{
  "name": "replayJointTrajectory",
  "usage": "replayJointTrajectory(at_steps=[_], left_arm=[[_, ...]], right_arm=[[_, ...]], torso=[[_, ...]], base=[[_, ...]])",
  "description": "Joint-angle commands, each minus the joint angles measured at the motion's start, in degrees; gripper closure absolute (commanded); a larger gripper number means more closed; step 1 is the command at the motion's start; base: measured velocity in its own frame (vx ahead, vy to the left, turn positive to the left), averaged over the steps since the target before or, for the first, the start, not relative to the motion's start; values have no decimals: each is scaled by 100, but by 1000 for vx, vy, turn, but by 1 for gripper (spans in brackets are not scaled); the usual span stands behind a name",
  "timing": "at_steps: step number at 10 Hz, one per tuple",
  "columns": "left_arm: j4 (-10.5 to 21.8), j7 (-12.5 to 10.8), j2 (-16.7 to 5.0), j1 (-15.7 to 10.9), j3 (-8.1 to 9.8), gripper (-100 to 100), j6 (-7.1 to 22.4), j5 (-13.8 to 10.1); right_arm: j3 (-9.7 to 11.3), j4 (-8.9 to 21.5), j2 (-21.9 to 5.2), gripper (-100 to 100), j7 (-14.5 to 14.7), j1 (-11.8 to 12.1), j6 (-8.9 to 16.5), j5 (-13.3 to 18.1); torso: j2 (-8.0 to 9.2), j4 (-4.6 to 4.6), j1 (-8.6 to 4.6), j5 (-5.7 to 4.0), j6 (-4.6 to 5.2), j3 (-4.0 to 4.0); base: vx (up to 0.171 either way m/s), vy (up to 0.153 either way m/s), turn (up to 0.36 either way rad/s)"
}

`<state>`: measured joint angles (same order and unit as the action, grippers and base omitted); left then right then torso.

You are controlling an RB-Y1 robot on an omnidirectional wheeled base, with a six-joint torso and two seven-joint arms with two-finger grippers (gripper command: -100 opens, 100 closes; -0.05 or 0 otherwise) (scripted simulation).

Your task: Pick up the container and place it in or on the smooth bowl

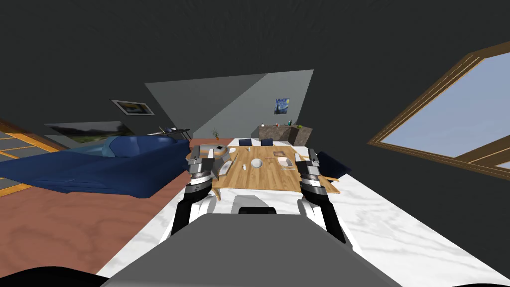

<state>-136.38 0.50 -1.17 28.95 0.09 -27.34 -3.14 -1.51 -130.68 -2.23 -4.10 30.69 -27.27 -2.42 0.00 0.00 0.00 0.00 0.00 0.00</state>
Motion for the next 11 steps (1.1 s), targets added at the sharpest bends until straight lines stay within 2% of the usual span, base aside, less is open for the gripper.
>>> replayJointTrajectory(at_steps=[1,7,8,9,10,11], left_arm=[[172,-6,-97,-94,-8,-100,75,65],[1135,6,-503,-646,-66,-100,490,436],[1231,6,-503,-646,-66,-100,490,436],[1444,15,-582,-772,-80,-100,580,519],[1481,15,-582,-772,-80,-100,580,519],[1686,28,-664,-904,-96,-100,674,607]], right_arm=[[0,0,0,0,0,0,0,0],[0,0,0,0,0,-1,0,0],[0,0,0,0,0,-1,0,0],[0,0,0,0,0,0,0,0],[0,0,0,0,0,0,0,0],[0,0,0,0,0,0,0,0]], torso=[[0,0,0,0,0,0],[8,2,2,0,2,5],[10,2,2,0,1,6],[8,2,2,1,-1,5],[7,2,1,0,1,4],[5,1,1,0,-1,3]], base=[[-11,1,-62],[-27,1,-93],[-24,1,-31],[-22,-1,-81],[-16,0,-38],[-21,-1,-69]])
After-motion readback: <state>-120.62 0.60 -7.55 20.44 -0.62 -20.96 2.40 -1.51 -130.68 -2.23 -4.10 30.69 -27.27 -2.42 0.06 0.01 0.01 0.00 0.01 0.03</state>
